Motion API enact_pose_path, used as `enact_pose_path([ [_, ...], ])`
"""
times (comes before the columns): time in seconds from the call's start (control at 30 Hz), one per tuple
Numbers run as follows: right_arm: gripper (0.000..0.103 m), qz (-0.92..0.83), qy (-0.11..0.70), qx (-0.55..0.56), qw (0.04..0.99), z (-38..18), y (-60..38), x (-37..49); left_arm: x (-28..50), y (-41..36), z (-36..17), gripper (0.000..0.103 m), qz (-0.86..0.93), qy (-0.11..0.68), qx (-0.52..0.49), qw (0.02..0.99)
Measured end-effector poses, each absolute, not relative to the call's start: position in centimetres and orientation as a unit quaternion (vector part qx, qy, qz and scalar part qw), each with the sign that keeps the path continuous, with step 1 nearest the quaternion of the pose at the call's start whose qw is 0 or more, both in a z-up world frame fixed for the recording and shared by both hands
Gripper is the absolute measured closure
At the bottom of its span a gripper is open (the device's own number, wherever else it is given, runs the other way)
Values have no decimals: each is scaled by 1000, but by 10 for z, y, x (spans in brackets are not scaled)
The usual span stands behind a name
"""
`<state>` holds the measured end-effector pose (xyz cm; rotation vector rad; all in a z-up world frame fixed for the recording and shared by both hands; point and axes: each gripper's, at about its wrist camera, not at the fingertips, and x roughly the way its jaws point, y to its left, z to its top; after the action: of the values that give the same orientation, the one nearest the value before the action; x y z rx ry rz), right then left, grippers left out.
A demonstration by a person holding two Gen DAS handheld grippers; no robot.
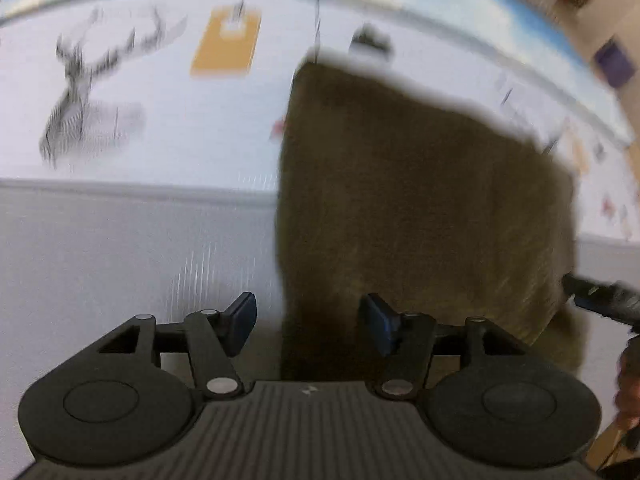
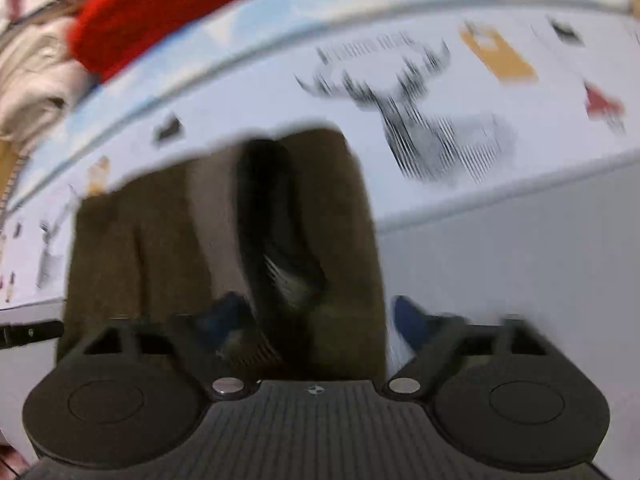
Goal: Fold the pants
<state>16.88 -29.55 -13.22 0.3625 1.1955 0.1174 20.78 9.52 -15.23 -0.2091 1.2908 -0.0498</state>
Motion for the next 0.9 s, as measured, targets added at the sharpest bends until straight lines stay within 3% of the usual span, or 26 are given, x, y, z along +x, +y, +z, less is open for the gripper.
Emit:
enact_pose_path([
  [0.07, 13, 71, 582, 224, 778, -147, -302, 167, 204, 96, -156, 41, -35, 596, -104, 796],
  [0.13, 12, 82, 590, 227, 771, -153, -299, 164, 201, 96, -159, 55, -56, 592, -116, 795],
  [0.2, 27, 98, 578, 201, 785, -149, -292, 162, 197, 97, -158, 63, -61, 584, -115, 801],
  [0.23, 46, 107, 565, 196, 795, -143, -289, 161, 196, 97, -154, 66, -63, 578, -115, 805],
  [0.27, 56, 113, 550, 195, 804, -136, -288, 160, 193, 96, -152, 67, -65, 573, -114, 809],
  [0.33, 60, 113, 522, 192, 823, -126, -291, 158, 189, 96, -151, 67, -75, 568, -120, 811],
  [0.4, 61, 110, 509, 187, 833, -123, -294, 160, 182, 94, -154, 63, -75, 569, -121, 810],
  [0.47, 57, 108, 516, 164, 834, -124, -289, 160, 184, 88, -146, 49, -51, 571, -97, 814],
  [0.53, 50, 94, 527, 130, 834, -124, -284, 159, 176, 75, -121, 52, -34, 538, -27, 842],
  [0.63, 49, 92, 506, 74, 855, -110, -275, 150, 162, 56, -94, 52, -71, 475, 38, 877],
  [0.7, 47, 93, 503, 34, 858, -112, -269, 148, 163, 48, -119, 52, -104, 516, 37, 849],
  [0.77, 43, 84, 545, -5, 834, -131, -268, 149, 158, 37, -147, 45, -100, 548, 91, 826],
  [0.83, 43, 82, 543, -6, 836, -128, -271, 142, 151, 27, -128, 46, -89, 518, 125, 842],
  [0.9, 43, 74, 500, -2, 863, -101, -273, 130, 140, 28, -101, 38, -75, 482, 106, 866],
])
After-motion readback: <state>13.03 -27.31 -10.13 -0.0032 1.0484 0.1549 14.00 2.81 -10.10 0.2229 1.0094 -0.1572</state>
